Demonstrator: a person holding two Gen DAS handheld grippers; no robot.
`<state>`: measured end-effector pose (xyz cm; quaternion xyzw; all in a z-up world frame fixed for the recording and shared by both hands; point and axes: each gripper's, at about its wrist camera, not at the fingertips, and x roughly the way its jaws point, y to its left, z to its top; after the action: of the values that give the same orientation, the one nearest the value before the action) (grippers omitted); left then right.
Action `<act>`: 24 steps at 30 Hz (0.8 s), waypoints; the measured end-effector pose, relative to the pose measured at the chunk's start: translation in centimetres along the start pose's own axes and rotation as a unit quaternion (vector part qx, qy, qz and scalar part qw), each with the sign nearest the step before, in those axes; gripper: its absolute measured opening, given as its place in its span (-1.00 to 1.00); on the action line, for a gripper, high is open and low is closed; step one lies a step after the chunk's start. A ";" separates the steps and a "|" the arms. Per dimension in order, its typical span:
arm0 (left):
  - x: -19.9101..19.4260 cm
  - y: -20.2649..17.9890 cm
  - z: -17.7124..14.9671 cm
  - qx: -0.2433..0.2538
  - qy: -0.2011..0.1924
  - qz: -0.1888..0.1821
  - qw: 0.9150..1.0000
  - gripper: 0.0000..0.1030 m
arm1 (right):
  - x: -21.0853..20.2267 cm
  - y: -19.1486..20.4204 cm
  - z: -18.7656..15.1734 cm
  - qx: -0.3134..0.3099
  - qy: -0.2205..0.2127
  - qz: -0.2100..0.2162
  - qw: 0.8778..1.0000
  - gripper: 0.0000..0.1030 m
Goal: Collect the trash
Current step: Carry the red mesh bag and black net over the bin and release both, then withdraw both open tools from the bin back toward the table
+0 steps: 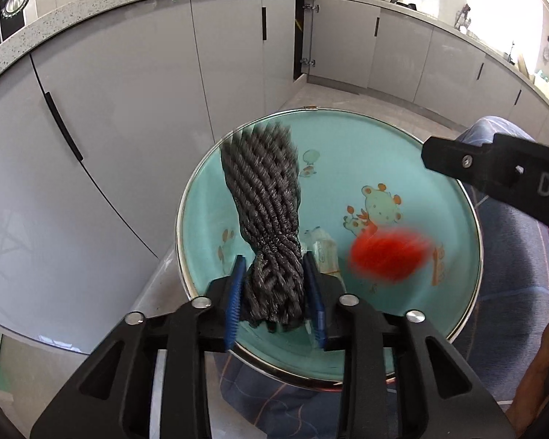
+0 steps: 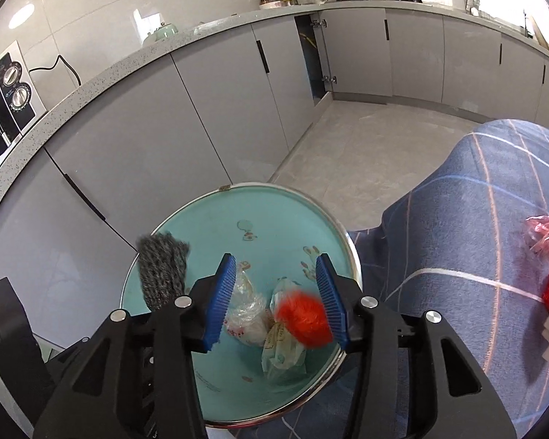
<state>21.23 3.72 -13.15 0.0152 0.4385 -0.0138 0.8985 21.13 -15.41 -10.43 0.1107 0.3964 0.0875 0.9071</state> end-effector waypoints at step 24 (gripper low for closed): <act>-8.2 -2.8 -0.7 -0.012 -0.084 0.017 0.996 0.73 | -11.7 -4.8 -1.8 0.024 -0.086 -0.047 0.995 0.45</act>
<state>15.49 1.09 -7.16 0.0108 0.3612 0.0051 0.9324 12.26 -22.63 -4.69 0.1208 0.3233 0.0259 0.9382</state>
